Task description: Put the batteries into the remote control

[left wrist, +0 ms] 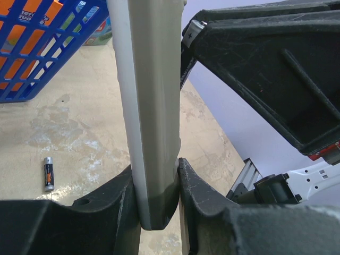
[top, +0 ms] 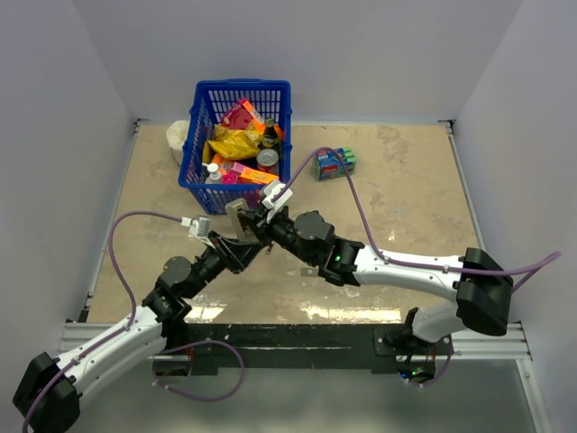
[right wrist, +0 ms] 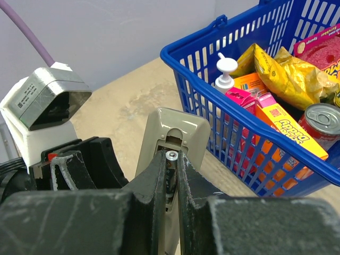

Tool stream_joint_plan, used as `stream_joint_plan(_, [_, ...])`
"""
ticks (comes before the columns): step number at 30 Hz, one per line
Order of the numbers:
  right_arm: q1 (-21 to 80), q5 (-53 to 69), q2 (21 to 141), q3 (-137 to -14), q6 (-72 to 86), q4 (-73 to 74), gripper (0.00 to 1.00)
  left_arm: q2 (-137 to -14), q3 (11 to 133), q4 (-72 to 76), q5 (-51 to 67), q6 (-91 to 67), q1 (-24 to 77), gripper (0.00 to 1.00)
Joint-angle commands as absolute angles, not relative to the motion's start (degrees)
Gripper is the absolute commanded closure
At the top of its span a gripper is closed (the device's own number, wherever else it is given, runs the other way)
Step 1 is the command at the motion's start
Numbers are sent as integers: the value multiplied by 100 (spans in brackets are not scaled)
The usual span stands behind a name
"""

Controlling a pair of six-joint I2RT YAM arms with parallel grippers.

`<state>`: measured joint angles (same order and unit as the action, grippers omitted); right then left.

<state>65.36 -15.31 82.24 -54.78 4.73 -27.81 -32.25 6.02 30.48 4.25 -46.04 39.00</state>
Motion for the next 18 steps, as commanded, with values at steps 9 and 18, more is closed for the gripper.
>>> stream_joint_plan(9, [6530, -1828, 8411, -5651, 404, -2514, 98, -3393, 1108, 3524, 738, -4245, 3876, 100])
stream_joint_plan(18, [6521, -2724, 8472, -5634, 738, -2285, 95, -3217, 1046, 3445, 589, -4280, 3876, 100])
